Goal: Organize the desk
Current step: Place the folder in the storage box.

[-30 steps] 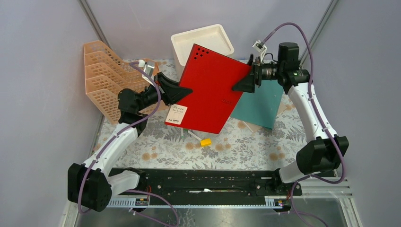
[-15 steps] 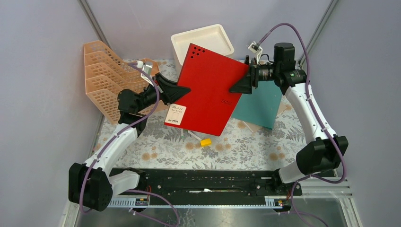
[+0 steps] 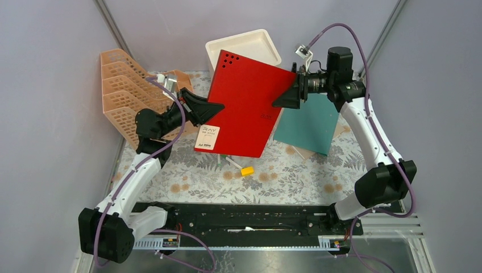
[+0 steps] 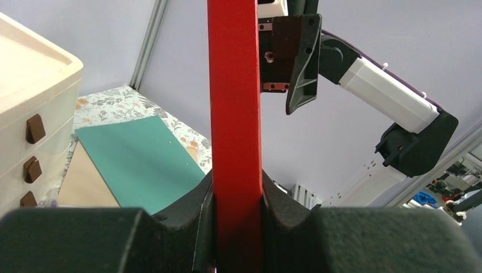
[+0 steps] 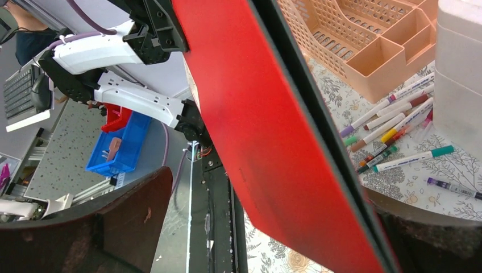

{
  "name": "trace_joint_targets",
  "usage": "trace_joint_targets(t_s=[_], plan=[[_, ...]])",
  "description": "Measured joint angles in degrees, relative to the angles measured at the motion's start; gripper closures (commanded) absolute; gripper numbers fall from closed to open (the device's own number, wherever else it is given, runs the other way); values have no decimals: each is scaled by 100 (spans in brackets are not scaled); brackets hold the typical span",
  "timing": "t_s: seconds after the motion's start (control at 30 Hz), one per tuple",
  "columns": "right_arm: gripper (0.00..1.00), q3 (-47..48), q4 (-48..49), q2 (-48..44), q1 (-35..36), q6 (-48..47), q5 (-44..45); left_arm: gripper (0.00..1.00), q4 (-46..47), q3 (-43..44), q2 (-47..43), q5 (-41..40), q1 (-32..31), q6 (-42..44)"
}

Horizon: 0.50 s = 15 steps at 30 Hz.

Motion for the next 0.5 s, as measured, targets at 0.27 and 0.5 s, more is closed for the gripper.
trace_joint_targets(t_s=[0.27,0.5], plan=[[37,-304,730,0,0,616,-111,100,404,-247,2,11,229,-483],[100,-1145,4747,190,-4,3956,-476,100,774,-328,9,-20,363,-841]])
